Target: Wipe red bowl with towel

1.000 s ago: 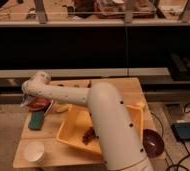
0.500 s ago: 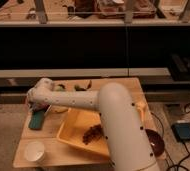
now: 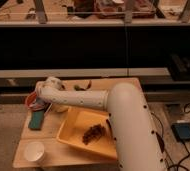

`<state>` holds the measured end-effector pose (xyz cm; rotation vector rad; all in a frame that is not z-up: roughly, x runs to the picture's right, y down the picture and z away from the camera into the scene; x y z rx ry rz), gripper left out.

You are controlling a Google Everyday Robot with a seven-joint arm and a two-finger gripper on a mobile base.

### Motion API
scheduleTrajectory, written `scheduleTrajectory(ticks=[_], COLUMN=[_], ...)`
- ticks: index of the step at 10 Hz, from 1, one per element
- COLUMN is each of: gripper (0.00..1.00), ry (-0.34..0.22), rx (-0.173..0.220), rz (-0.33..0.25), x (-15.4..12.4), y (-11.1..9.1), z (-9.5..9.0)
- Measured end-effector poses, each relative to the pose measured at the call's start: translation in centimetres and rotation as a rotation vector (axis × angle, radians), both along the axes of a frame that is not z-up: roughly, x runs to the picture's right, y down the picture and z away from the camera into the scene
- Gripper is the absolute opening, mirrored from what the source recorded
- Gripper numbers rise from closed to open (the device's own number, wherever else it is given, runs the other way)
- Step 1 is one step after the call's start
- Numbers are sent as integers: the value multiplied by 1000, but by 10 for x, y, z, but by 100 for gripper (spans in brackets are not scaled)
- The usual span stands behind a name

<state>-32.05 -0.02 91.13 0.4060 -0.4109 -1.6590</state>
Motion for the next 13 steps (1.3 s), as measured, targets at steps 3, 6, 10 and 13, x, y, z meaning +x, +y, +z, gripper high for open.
scheduleTrajectory(ticks=[3,6,10,13], gripper=[0,0,0,0], ry=[1,-40,-111,-149], rx=[38,53,62,64], rz=[31,10,-41,-77], x=[-4,-42,-87,-98], y=[-33,-45,-45,-37], z=[3,6,-2,-11])
